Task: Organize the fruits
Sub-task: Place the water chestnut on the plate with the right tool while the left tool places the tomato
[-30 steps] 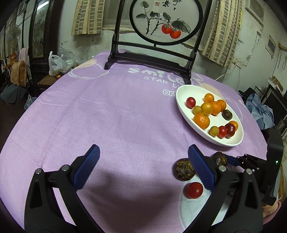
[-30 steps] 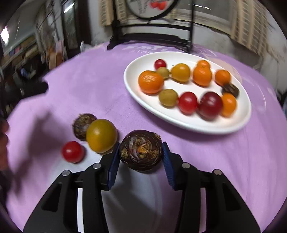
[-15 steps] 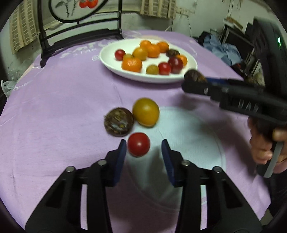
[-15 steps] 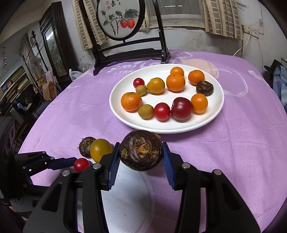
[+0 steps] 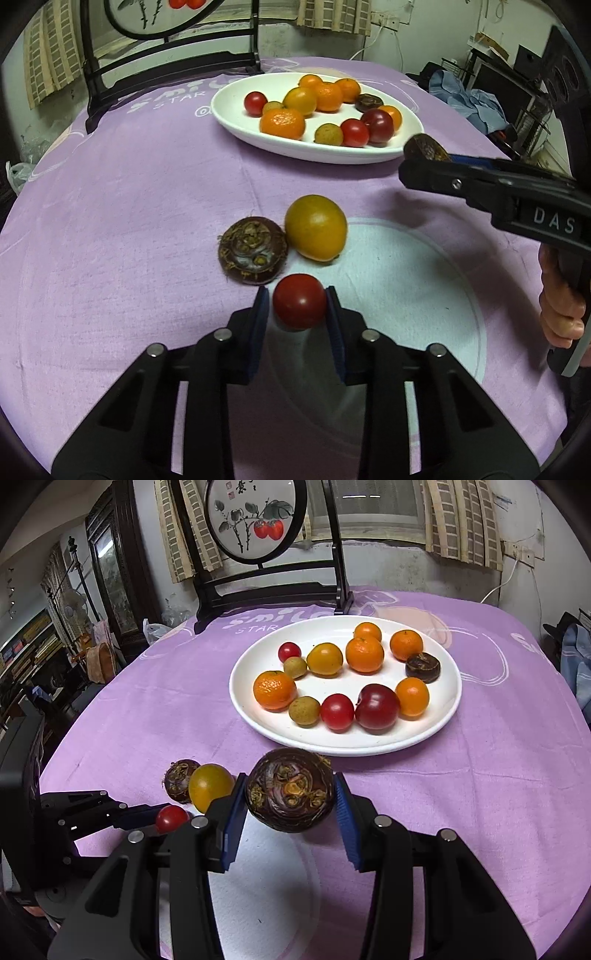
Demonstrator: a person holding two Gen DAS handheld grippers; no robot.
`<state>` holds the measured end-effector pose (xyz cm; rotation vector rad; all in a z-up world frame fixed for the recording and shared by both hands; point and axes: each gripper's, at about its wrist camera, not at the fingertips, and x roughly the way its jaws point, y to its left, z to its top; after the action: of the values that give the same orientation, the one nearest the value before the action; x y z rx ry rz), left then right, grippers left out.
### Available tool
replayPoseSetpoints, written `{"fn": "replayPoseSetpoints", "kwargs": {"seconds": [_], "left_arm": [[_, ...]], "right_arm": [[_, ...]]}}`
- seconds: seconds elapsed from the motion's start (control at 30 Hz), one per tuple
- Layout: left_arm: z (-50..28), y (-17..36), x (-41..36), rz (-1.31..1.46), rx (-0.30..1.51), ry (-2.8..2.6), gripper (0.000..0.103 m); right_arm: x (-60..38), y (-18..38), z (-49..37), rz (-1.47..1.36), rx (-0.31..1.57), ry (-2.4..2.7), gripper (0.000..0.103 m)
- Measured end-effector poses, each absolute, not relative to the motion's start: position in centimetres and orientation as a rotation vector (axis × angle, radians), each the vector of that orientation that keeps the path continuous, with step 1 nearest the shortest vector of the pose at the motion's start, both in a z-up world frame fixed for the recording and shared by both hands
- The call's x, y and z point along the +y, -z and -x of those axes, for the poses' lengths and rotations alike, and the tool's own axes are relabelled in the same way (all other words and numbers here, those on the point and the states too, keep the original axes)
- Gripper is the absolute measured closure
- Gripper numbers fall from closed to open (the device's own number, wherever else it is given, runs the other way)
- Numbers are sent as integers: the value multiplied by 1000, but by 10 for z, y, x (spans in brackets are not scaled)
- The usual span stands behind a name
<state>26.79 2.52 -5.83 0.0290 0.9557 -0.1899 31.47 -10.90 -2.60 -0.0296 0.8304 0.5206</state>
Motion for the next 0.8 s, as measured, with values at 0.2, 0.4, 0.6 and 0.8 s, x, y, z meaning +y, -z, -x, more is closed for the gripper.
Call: {"fn": "replayPoseSetpoints", "kwargs": {"seconds": [0.2, 0.4, 0.6, 0.8], "left_arm": [[-267, 59, 20, -72, 946, 186, 75], [-264, 50, 27, -27, 920, 210, 76], [-256, 32, 34, 22, 844, 249, 76], [-268, 13, 41, 86, 810, 262, 76]], "right_arm": [[-106, 26, -312, 40, 831, -524, 58], [-104, 24, -308, 50, 818, -534, 58], [-104, 19, -304, 47, 792, -554, 57], [-117, -2, -316, -66, 669, -569, 57]]}}
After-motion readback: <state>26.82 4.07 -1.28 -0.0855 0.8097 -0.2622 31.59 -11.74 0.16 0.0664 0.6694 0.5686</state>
